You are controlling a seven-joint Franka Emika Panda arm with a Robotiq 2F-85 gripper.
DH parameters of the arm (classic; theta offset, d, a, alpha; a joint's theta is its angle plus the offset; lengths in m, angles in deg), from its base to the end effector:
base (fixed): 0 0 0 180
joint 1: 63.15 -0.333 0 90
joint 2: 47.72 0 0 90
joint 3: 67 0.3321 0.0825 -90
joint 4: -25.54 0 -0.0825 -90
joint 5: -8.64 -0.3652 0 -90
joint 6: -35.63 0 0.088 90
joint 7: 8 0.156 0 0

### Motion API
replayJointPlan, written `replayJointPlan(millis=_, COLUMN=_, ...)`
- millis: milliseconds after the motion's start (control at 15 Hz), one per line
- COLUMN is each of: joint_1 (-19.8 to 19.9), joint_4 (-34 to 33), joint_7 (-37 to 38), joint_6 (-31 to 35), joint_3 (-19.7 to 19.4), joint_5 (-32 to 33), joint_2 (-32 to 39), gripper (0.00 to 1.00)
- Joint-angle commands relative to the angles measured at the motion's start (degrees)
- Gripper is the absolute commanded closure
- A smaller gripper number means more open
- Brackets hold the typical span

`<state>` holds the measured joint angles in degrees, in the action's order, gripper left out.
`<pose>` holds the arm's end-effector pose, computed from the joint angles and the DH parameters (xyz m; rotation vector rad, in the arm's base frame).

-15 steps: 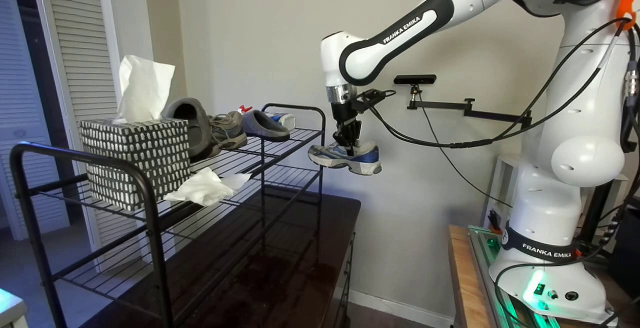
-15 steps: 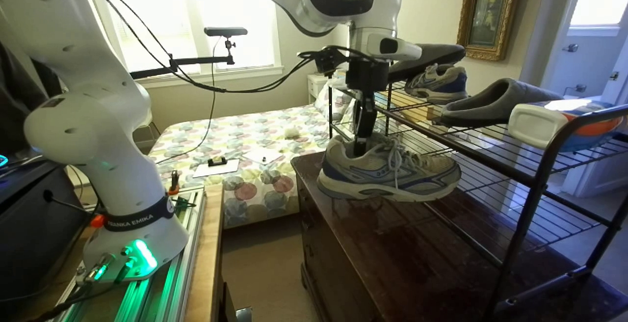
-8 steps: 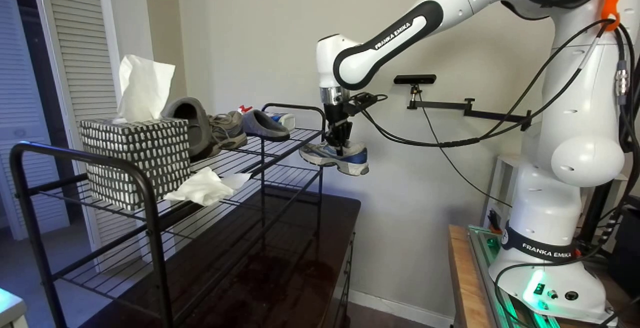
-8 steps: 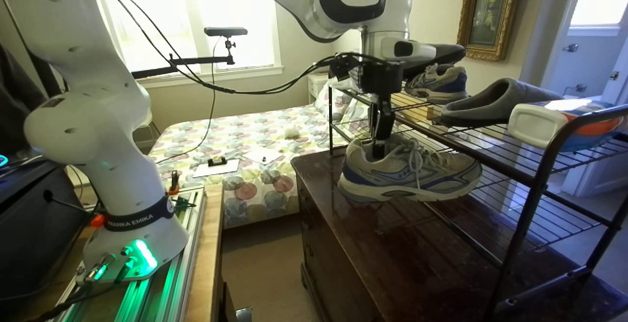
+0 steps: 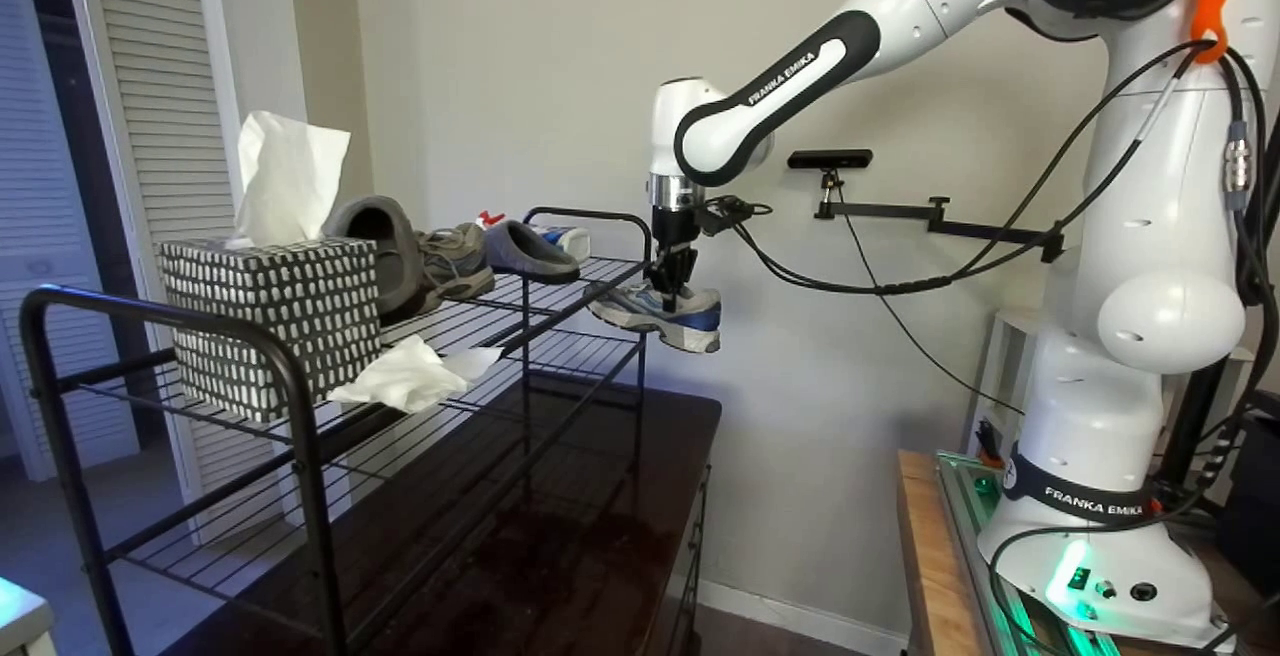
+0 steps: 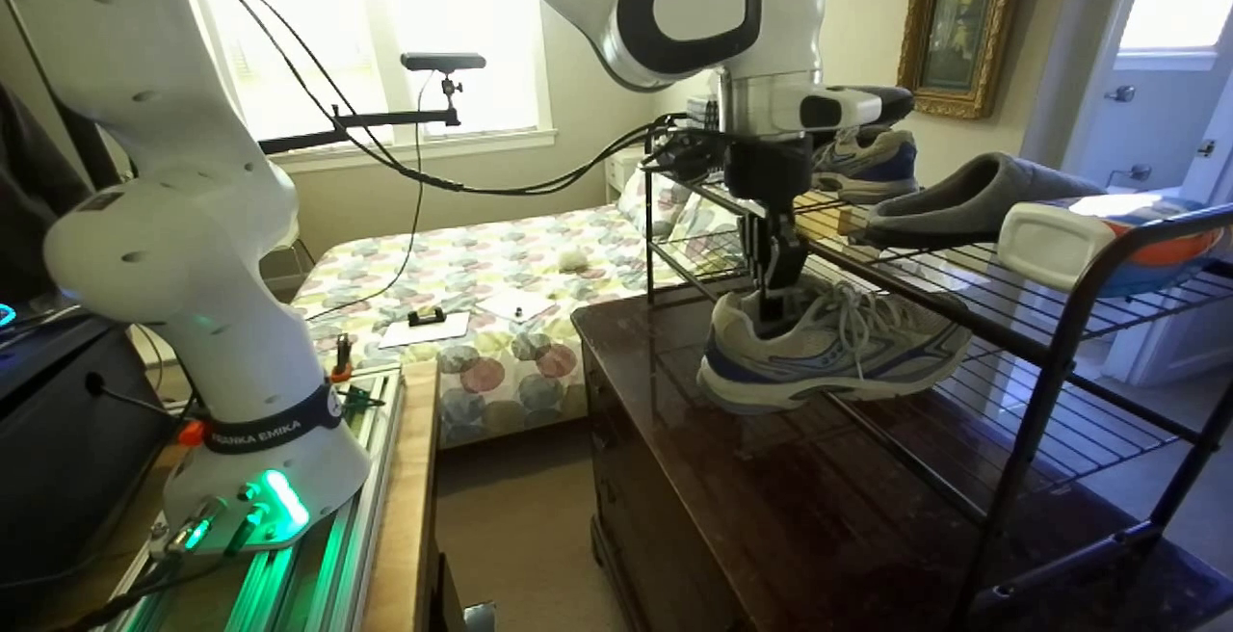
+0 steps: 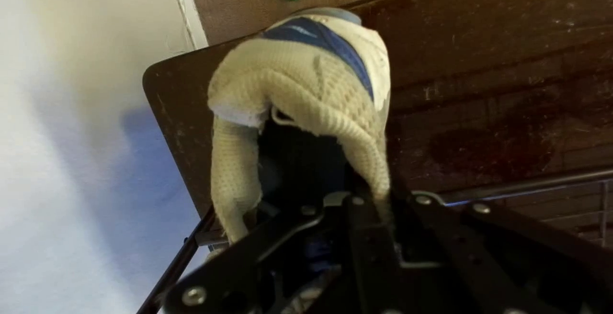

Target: Shift one sneaker to the bottom shelf

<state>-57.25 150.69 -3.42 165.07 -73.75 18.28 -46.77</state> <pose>0.5140 -0.1264 0.3654 2.9874 -0.2958 0.0729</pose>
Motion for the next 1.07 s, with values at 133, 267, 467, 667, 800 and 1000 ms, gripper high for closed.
replayJointPlan(millis=133, joint_1=0.08, joint_4=-0.11, joint_7=-0.04, joint_6=-0.18, joint_3=0.17, joint_5=-0.03, joint_2=0.2, gripper=0.97)
replayJointPlan(millis=267, joint_1=0.01, joint_4=-0.8, joint_7=4.22, joint_6=1.98, joint_3=0.09, joint_5=2.18, joint_2=2.69, gripper=0.97)
replayJointPlan(millis=467, joint_1=-0.29, joint_4=-1.67, joint_7=7.35, joint_6=4.11, joint_3=-0.02, joint_5=2.51, joint_2=6.5, gripper=0.97)
replayJointPlan(millis=667, joint_1=-0.72, joint_4=-2.23, joint_7=8.17, joint_6=6.06, joint_3=-0.33, joint_5=3.27, joint_2=9.09, gripper=0.97)
replayJointPlan(millis=800, joint_1=-0.97, joint_4=-1.8, joint_7=6.89, joint_6=7.86, joint_3=-0.56, joint_5=4.79, joint_2=9.03, gripper=0.97)
replayJointPlan(millis=1000, joint_1=-0.47, joint_4=-1.18, joint_7=1.42, joint_6=11.22, joint_3=-0.28, joint_5=5.17, joint_2=8.21, gripper=0.97)
